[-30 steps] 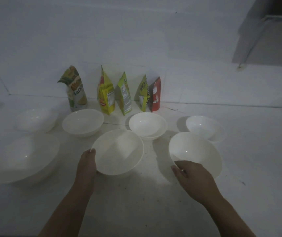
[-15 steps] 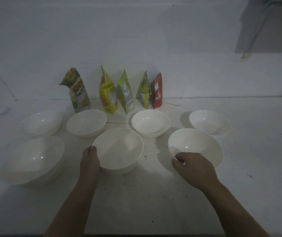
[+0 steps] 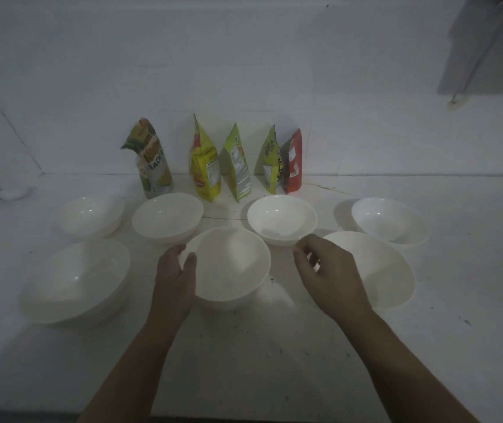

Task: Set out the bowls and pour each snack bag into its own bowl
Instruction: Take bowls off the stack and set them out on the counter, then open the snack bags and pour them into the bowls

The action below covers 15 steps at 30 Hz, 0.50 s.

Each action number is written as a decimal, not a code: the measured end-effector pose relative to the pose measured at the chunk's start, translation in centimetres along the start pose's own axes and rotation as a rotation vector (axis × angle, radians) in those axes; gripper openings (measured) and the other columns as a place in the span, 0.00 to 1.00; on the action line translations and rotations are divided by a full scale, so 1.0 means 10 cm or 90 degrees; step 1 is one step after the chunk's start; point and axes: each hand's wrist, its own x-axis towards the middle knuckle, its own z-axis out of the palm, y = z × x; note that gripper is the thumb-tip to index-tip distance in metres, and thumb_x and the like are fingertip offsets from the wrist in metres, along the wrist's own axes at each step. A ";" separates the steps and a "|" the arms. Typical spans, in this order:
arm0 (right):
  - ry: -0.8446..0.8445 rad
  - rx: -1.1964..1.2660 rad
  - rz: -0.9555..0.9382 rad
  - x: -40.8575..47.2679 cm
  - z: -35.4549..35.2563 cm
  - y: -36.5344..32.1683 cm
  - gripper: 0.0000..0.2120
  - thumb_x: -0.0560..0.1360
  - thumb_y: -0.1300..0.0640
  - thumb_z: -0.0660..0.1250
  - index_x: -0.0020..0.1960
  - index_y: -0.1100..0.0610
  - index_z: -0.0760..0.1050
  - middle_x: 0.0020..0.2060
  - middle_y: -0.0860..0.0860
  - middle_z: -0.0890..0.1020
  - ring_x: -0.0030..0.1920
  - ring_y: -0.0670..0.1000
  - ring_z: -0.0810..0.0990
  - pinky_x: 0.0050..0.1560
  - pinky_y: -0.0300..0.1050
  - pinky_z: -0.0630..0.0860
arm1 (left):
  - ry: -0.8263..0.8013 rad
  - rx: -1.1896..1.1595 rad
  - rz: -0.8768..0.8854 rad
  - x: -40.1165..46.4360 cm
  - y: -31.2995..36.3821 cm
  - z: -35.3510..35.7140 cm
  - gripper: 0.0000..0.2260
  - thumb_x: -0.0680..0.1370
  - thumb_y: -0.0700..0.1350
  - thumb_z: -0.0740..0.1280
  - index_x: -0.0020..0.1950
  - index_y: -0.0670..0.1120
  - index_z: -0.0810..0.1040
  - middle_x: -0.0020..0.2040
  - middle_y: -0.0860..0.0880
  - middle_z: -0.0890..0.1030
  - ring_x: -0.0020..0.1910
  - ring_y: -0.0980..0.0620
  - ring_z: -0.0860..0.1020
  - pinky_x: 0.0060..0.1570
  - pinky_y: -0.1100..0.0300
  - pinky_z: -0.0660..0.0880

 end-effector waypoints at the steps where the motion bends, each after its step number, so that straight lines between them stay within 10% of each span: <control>1: -0.006 0.023 -0.001 0.05 0.06 -0.08 0.06 0.80 0.56 0.64 0.44 0.53 0.76 0.36 0.44 0.79 0.38 0.44 0.77 0.37 0.34 0.69 | 0.003 0.022 0.026 0.00 0.02 -0.03 0.15 0.82 0.46 0.60 0.68 0.43 0.72 0.66 0.44 0.72 0.67 0.45 0.70 0.68 0.48 0.66; 15: 0.062 0.040 -0.093 1.43 1.09 -1.34 0.09 0.80 0.55 0.62 0.43 0.57 0.76 0.33 0.50 0.79 0.33 0.51 0.75 0.36 0.50 0.73 | 0.014 0.109 0.286 1.55 0.64 -0.91 0.10 0.81 0.43 0.61 0.58 0.41 0.78 0.58 0.42 0.77 0.58 0.43 0.74 0.57 0.54 0.71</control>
